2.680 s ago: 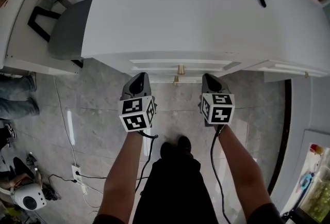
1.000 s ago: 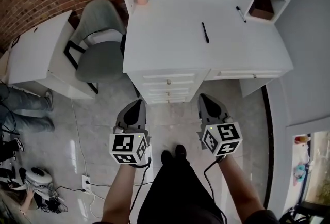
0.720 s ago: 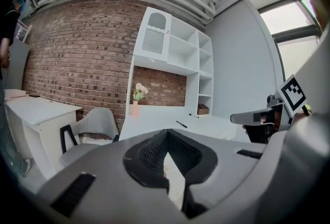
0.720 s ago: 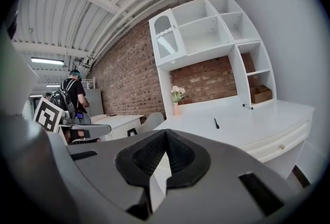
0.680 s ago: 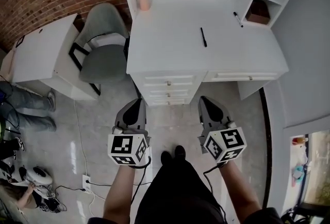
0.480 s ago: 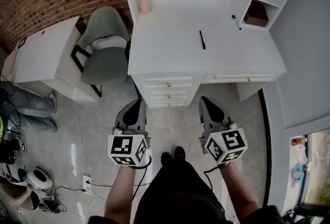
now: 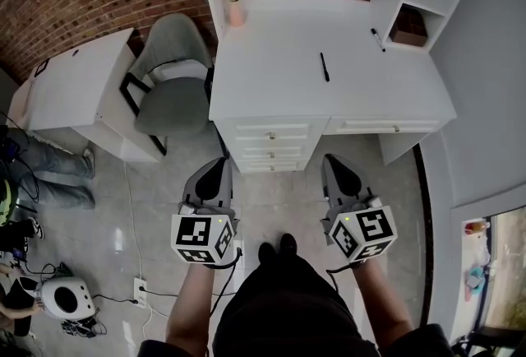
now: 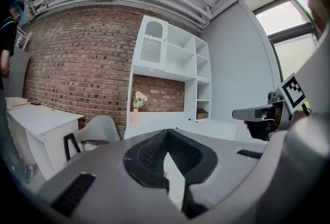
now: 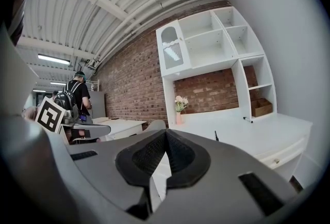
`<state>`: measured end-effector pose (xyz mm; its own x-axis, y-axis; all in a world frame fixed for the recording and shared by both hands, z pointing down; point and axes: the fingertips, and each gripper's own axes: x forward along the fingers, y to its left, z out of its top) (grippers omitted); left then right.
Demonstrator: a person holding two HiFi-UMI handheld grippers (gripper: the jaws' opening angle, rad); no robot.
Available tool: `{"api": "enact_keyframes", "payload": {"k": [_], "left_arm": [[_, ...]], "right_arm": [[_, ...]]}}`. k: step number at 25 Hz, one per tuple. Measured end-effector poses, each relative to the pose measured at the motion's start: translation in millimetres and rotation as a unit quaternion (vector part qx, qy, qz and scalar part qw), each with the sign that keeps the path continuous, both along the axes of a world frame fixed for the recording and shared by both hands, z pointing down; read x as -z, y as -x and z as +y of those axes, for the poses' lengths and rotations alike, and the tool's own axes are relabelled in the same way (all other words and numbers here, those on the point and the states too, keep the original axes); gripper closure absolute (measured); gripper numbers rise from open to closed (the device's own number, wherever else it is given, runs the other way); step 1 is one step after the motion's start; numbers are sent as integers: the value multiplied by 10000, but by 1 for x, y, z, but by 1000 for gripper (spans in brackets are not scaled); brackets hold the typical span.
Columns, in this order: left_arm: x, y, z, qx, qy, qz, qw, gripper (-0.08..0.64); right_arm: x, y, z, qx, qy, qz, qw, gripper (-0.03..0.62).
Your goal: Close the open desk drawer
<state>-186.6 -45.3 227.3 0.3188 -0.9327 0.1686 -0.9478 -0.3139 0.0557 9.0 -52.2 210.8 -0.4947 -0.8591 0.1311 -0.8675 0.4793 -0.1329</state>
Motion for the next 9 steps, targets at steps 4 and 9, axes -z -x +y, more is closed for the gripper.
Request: {"api": "enact_keyframes", "payload": {"k": [4, 9], "left_arm": [[0, 0, 0, -4, 9, -15, 10000, 551], [-3, 0, -2, 20, 5, 14, 10000, 551]], "right_arm": [[-2, -2, 1, -32, 28, 7, 10000, 589], [-4, -1, 0, 2, 17, 18, 10000, 589]]}}
